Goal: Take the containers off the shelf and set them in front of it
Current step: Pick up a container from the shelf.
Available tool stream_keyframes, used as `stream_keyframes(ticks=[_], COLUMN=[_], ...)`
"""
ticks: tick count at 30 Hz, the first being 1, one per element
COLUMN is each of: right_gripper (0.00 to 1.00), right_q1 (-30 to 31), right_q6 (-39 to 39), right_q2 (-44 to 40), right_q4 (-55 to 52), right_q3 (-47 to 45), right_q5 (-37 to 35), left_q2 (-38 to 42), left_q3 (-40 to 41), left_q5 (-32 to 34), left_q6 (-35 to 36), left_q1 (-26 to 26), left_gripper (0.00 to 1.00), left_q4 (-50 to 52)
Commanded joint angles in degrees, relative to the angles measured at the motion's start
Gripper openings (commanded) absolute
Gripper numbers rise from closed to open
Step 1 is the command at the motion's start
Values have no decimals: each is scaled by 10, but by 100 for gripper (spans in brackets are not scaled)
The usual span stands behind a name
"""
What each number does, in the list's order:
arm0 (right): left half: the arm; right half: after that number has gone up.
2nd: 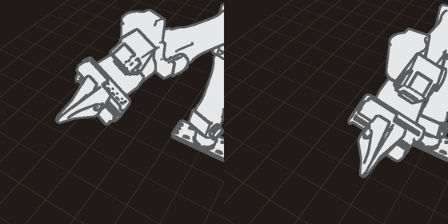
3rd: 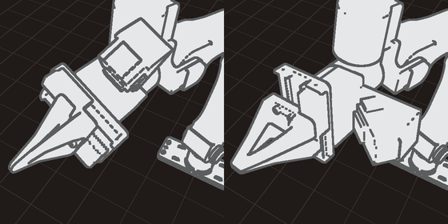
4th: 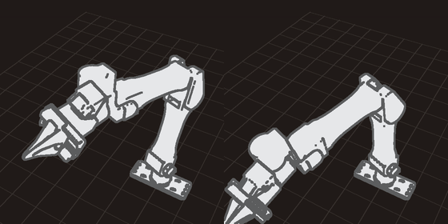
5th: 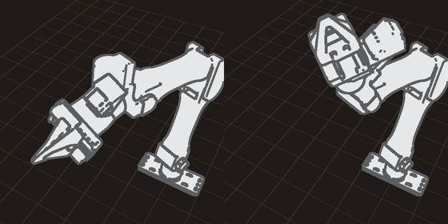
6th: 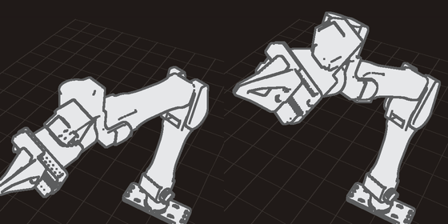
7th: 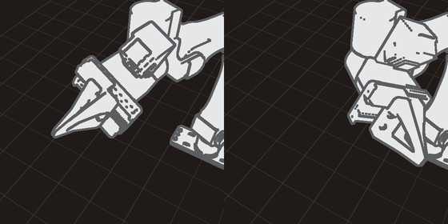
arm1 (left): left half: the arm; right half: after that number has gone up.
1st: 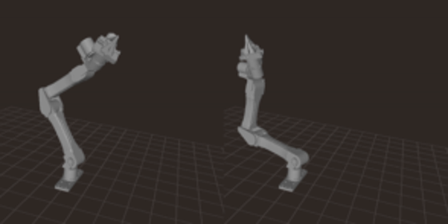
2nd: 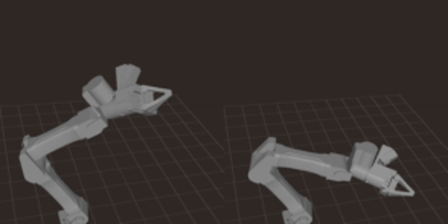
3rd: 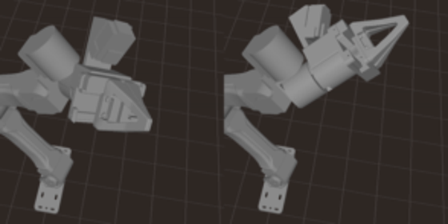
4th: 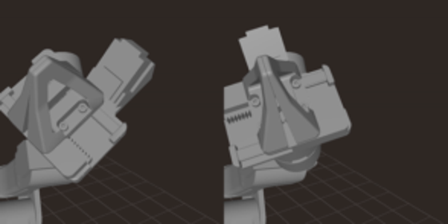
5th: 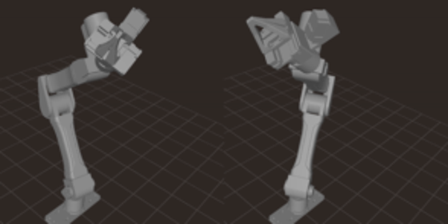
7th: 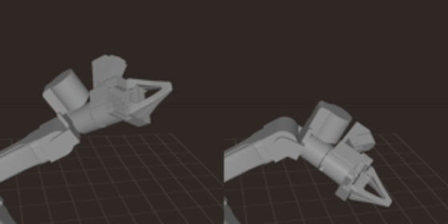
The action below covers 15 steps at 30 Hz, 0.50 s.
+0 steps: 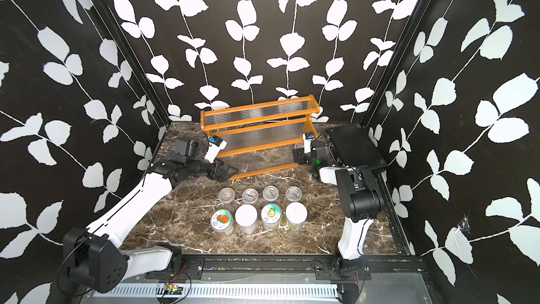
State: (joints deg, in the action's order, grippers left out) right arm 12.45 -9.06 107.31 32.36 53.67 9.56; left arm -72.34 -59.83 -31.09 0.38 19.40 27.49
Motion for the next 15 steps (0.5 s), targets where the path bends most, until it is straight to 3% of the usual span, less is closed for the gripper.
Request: stream_keyframes(ticks=[1, 8, 15], right_gripper=[84, 85, 85], right_q1=[5, 10, 15], right_q6=[-14, -52, -75], right_q2=[20, 41, 68], right_q4=[34, 49, 95], right_q3=[20, 36, 50], right_q5=[-35, -77, -73], left_q2=[1, 2, 3], left_q3=[-10, -4, -4], left_q5=[-11, -11, -9], left_q6=[0, -1, 0], left_q1=[-3, -3, -3], left_gripper=[99, 99, 99], left_q4=[0, -1, 4])
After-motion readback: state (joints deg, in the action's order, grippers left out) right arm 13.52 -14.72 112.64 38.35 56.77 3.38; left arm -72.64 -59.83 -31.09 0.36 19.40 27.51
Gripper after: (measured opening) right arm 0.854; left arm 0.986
